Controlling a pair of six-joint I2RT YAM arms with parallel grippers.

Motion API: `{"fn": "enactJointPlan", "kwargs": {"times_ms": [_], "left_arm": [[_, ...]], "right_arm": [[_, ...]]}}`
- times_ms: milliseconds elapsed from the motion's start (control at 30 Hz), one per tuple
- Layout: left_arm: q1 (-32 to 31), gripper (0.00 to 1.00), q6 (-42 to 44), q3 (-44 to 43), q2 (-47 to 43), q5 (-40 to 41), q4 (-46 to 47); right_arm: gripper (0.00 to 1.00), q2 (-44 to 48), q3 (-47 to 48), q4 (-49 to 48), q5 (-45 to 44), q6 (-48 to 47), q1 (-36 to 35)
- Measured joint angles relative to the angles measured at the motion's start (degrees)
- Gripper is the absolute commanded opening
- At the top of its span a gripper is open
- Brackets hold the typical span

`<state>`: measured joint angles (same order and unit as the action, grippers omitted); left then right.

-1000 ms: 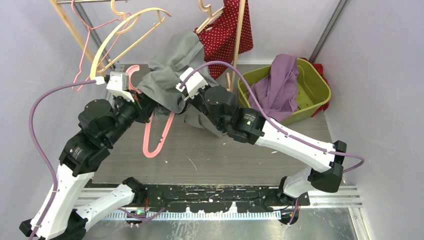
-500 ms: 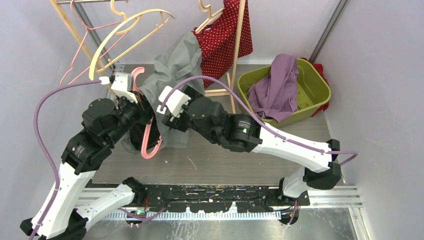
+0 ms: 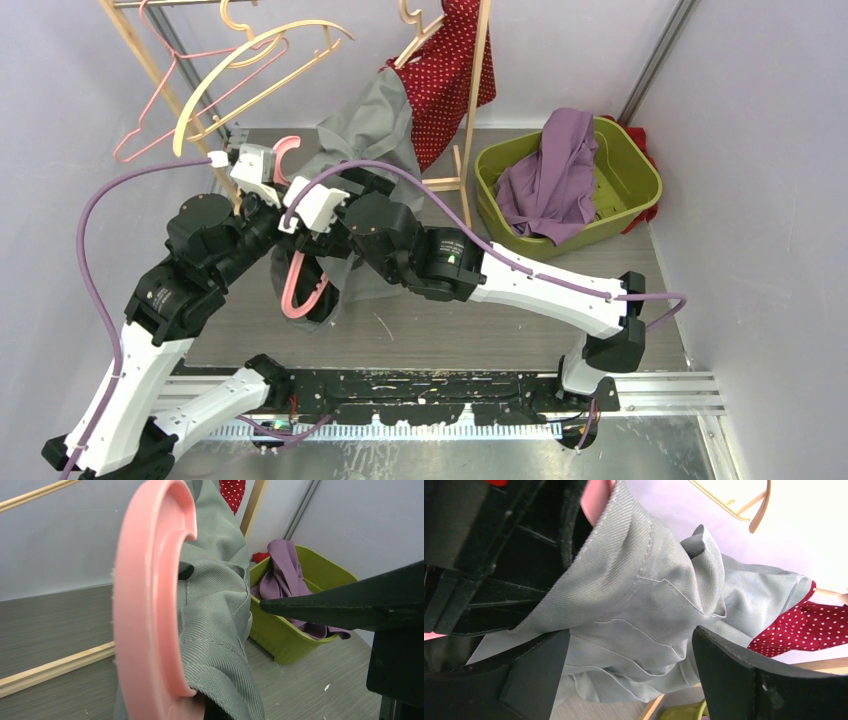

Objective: Remove the skirt from the hanger

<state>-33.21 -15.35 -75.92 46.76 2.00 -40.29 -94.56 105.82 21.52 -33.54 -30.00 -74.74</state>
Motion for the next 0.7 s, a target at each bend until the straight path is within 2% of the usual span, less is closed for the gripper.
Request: {"fn": "enactJointPlan", "kwargs": {"times_ms": [33, 100, 133, 167, 533, 700], "left_arm": [[0.0, 0.0, 0.2, 0.0, 0.0, -0.1, 0.0], [0.1, 0.0, 0.6, 0.0, 0.0, -0.1, 0.3], [0.1, 0.0, 0.7, 0.0, 0.0, -0.1, 0.4], [0.2, 0.0, 0.8, 0.0, 0.0, -0.1, 0.6], [0.3, 0.0, 0.9, 0.1, -0.3, -0.8, -0.8], [0.2, 0.0, 1.8, 0.1, -0.3, -4.0, -3.9]], "right_arm": [[0.75, -0.2, 0.0, -0.2, -0.4, -1.0, 0.0], [0.46, -0.7, 0.1, -0.5, -1.2, -2.8, -0.2], [0.2, -1.2, 0.2, -0.6, -1.5, -3.5, -0.2], [0.03, -1.8, 0.3, -0.6, -1.9, -4.1, -0.2], [0.01, -3.3, -1.8, -11.8, -9.7, -7.5, 3.4], [0.01, -1.9, -0.3, -16.5, -12.5, -12.0, 9.9]]}}
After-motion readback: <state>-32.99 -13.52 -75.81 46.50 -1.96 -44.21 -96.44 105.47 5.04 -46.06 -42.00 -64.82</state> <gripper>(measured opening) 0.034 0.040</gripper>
